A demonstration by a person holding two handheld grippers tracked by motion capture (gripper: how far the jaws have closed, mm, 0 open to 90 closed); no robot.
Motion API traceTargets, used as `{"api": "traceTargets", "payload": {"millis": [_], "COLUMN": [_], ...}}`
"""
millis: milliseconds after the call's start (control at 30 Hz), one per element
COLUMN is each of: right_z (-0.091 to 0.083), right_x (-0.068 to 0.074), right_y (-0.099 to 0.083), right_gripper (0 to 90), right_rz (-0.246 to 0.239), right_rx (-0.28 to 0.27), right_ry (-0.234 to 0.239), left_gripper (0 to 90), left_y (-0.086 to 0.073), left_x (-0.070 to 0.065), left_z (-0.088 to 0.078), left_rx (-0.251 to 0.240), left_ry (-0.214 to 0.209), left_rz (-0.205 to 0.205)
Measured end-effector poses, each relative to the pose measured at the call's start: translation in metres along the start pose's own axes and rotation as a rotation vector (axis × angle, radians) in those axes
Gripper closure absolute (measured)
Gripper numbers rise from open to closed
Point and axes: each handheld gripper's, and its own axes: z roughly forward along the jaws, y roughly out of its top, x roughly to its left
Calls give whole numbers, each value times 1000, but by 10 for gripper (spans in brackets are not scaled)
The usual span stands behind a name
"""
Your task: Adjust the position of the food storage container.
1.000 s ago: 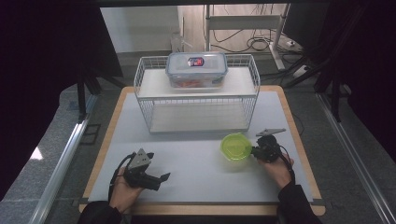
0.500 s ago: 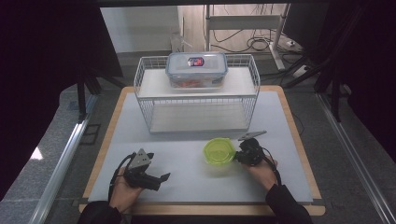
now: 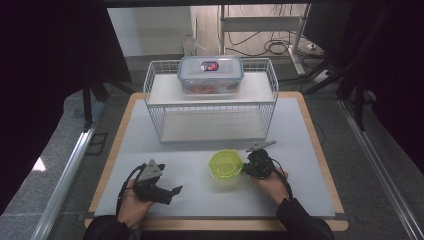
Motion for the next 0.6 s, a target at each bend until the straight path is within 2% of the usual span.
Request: {"api": "traceTargets", "payload": {"millis": [100,167,300,600], "right_z": [-1,-3,-10,-32], "right_x": [-1,-2,-7,-10], "right_y": [0,-1,-2,-8], "right_gripper": [900,878,852,737], "right_rz": [-3,-18,-19,-42], "right_rx": [1,1,-11,-50], "right_ry": [-4,-25,-57,-124], "left_gripper": [15,15,16,16], "left_y": [0,0,0,0], "left_x": [0,0,0,2], "left_z": [0,-1,-1,-2], "left_rx": [-2,-2,-2,-4], "left_ry": [-1,0,-1,2], "left_rz": [-6,-6,-8,-13]}}
